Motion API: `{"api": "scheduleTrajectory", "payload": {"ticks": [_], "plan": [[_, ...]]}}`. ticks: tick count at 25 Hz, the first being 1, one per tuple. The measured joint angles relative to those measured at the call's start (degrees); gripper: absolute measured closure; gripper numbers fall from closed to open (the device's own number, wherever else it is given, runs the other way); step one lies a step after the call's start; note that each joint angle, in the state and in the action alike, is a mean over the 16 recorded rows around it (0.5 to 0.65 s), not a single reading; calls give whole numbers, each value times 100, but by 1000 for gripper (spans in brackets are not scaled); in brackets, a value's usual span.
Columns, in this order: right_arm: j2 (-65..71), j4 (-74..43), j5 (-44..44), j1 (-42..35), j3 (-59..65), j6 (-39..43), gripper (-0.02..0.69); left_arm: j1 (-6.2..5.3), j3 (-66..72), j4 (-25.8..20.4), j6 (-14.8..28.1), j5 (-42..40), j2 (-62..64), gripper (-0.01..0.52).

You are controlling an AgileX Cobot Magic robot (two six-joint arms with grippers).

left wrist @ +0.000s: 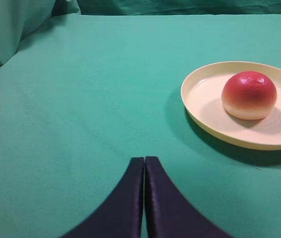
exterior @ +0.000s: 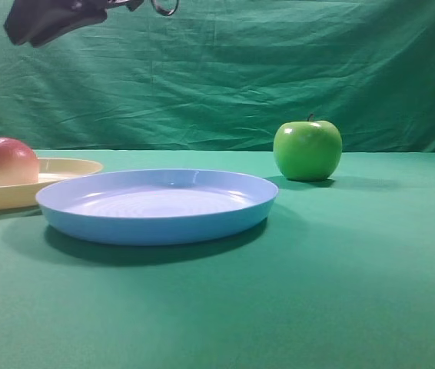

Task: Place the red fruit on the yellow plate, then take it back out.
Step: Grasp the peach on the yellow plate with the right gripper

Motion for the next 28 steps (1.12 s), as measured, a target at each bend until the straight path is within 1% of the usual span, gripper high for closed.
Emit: {"api": "scheduleTrajectory", "payload": {"ticks": [3, 6, 8, 13, 19, 22, 25, 28], "plan": [[167, 173, -119, 11, -59, 0, 76, 0, 0, 0, 0, 0, 0, 514], [314, 353, -250, 19, -77, 0, 20, 0, 0, 0, 0, 0, 0, 514], [412, 462, -337, 34, -81, -5, 4, 0, 0, 0, 0, 0, 0, 514], [690, 714, -511, 112, -102, -83, -6, 0, 0, 0, 0, 0, 0, 514], [1040, 923, -719, 232, -195, -226, -5, 0, 0, 0, 0, 0, 0, 514], [1170, 1013, -813, 285, -254, -300, 14, 0, 0, 0, 0, 0, 0, 514], [1265, 1101, -870, 322, -310, -372, 64, 0, 0, 0, 0, 0, 0, 514], [1323, 1179, -912, 337, -360, -422, 145, 0, 0, 0, 0, 0, 0, 514]]}}
